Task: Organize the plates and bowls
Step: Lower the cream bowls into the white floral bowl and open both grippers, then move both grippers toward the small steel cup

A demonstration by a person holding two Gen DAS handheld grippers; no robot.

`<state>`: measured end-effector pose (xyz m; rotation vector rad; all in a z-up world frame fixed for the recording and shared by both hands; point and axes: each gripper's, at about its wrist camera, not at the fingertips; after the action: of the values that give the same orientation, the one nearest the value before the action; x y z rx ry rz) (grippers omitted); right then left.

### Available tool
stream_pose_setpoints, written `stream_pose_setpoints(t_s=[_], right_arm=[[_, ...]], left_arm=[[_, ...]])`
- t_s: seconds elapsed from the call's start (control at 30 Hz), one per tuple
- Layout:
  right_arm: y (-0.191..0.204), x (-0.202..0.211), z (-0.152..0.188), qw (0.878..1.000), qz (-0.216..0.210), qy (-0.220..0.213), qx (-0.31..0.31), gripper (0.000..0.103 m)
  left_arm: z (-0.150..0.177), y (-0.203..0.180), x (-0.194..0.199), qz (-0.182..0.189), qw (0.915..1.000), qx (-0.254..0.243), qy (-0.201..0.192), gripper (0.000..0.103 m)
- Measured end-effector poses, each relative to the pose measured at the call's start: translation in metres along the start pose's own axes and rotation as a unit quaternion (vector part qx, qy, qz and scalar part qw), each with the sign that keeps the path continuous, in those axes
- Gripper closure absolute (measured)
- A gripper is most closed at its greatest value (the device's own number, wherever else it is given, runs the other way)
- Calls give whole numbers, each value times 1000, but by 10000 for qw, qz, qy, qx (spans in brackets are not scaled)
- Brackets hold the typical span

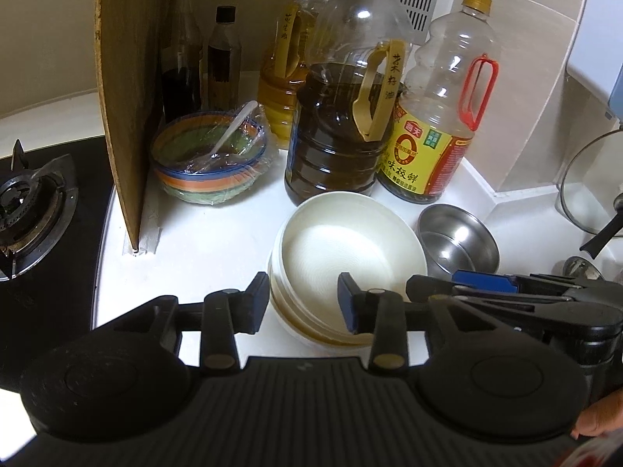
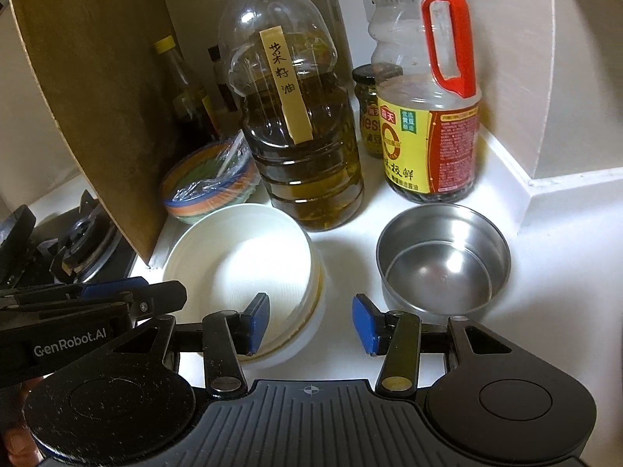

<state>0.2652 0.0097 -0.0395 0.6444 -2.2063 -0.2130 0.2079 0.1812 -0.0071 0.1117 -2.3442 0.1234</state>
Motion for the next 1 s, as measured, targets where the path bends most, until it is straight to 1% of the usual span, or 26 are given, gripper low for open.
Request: stream_pose_setpoints(t_s=[0.17, 0.23, 0.33, 0.37, 0.5, 0.77, 1.0], right_arm=[[-2, 9, 5, 10000, 1, -18, -61, 53], [-3, 12, 8, 10000, 0, -26, -90, 49], [-5, 18, 11, 9999, 4, -64, -123, 42], [-5, 20, 12, 9999, 3, -70, -133, 42], [-5, 28, 19, 9998, -22, -69, -196, 39], [-5, 41, 35, 9995, -51, -26, -297, 36], [-5, 53, 50, 9991, -13, 7, -425, 35]], left_arm=[[5, -4, 9, 2, 10000, -17, -9, 62], [7, -5, 13, -1, 10000, -19, -17, 60], [12, -6, 20, -9, 10000, -18, -32, 56], [13, -6, 23, -19, 10000, -19, -36, 52], [18, -6, 32, -38, 10000, -13, -56, 47], [32, -5, 48, 9, 10000, -3, -51, 47], [45, -5, 55, 159, 9999, -24, 43, 47]])
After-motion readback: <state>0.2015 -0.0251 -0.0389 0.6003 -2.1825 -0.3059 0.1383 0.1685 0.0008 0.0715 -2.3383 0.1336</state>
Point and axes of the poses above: each gripper's, at about its wrist camera, not at the fingertips, and x roughly against the way its jaws point, y to its left, z to its underside, and after that the axes turned 7 degrees about -x, right-handed
